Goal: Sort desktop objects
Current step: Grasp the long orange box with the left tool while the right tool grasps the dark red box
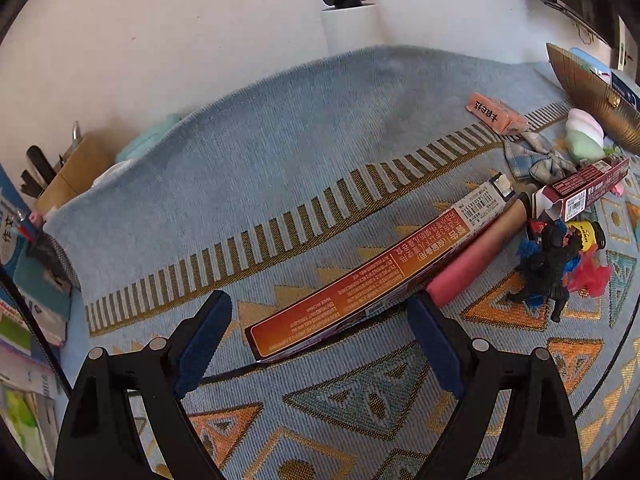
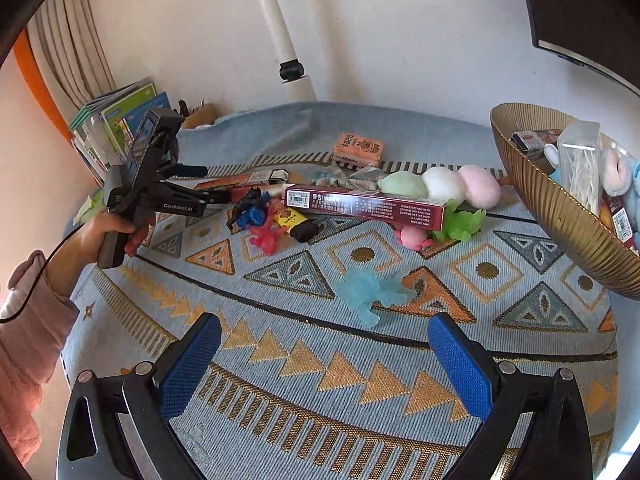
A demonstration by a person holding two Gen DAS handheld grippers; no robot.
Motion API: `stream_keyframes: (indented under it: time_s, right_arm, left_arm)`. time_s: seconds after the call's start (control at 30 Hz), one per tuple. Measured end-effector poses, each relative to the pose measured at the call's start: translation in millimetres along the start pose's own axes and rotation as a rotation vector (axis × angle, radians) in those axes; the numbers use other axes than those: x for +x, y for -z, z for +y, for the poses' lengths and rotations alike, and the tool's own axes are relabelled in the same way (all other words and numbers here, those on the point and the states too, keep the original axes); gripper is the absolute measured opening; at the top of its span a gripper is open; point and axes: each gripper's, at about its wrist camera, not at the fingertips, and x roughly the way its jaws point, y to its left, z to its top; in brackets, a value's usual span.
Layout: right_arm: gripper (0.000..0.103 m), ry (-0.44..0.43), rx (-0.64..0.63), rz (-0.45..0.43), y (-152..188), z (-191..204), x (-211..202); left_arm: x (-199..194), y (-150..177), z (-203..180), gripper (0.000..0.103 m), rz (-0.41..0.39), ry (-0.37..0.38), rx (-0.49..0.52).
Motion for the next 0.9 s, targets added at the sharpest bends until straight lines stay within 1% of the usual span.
stream_keyframes:
  time_s: [0.07,0.13,0.2,0.23,0.3,0.33,0.4,0.43,0.5,0.53,0.6,0.67,0.73,0.77,0.8,0.9]
  right_arm:
    - [0.103,-0.007,0.019,0.001,0.0,-3.8,1.0]
    - [0.103,-0.009,0.04,0.002,-0.1,-7.7,1.4]
    - [0.103,-0.009,0.067,0.004,-0.7,-12.2,2.3]
    - [0.103,-0.014,0.081,0.003,-1.1,-15.0,2.2]
    - [0.103,-0.023,0.108,-0.001,-1.9,-20.3,1.4]
    - [0.103,-0.024,0.12,-0.006,-2.2,-22.2,0.7]
    - [0.103,-0.022,0.14,-0.016,-2.8,-25.7,-1.0]
    - [0.103,-0.022,0.147,-0.02,-2.8,-26.8,-1.9]
    - [0.103,-0.021,0.156,-0.031,-3.3,-27.8,-4.1]
    - [0.103,-0.019,0.157,-0.032,-3.6,-27.6,-4.2]
    - [0.103,-0.017,0.156,-0.032,-3.7,-27.2,-4.1]
    - [0.103,-0.014,0.151,-0.028,-3.8,-26.3,-3.3]
    - [0.103,-0.013,0.147,-0.027,-3.6,-25.4,-3.5]
    - [0.103,-0.013,0.145,-0.026,-3.3,-25.2,-3.3]
    - [0.103,-0.017,0.144,-0.023,-3.0,-25.1,-2.5]
    - [0.103,-0.018,0.149,-0.019,-3.1,-25.2,-1.1]
  left_arm:
    - [4.4,-6.2,-0.9,0.089,0.007,0.027,0.025]
    - [7.6,-10.2,-0.9,0.089,0.019,0.059,0.021]
    - [6.8,-9.4,-0.3,0.076,0.026,0.098,-0.007]
    - [4.4,-7.6,-1.3,0.074,0.026,0.107,-0.01]
    - [-3.0,-2.0,-5.6,0.056,0.019,0.13,-0.008]
    - [-7.8,1.3,-8.8,0.052,0.024,0.153,-0.015]
    - [-19.2,8.5,-16.8,0.038,0.035,0.177,-0.032]
    - [-24.9,12.8,-21.1,0.036,0.046,0.175,-0.046]
    - [-37.3,22.1,-29.2,0.028,0.067,0.163,-0.059]
    - [-43.5,26.9,-31.9,0.026,0.081,0.153,-0.065]
    - [-53.0,37.7,-38.7,0.026,0.13,0.143,-0.067]
    - [-58.3,47.3,-49.9,0.026,0.142,0.112,-0.028]
    - [-62.1,49.4,-59.3,0.034,0.11,0.043,0.017]
    - [-61.6,47.8,-61.3,0.041,0.104,0.016,0.028]
    - [-60.1,45.0,-61.8,0.045,0.099,0.005,0.028]
    - [-49.4,34.3,-60.0,0.05,0.08,0.04,-0.01]
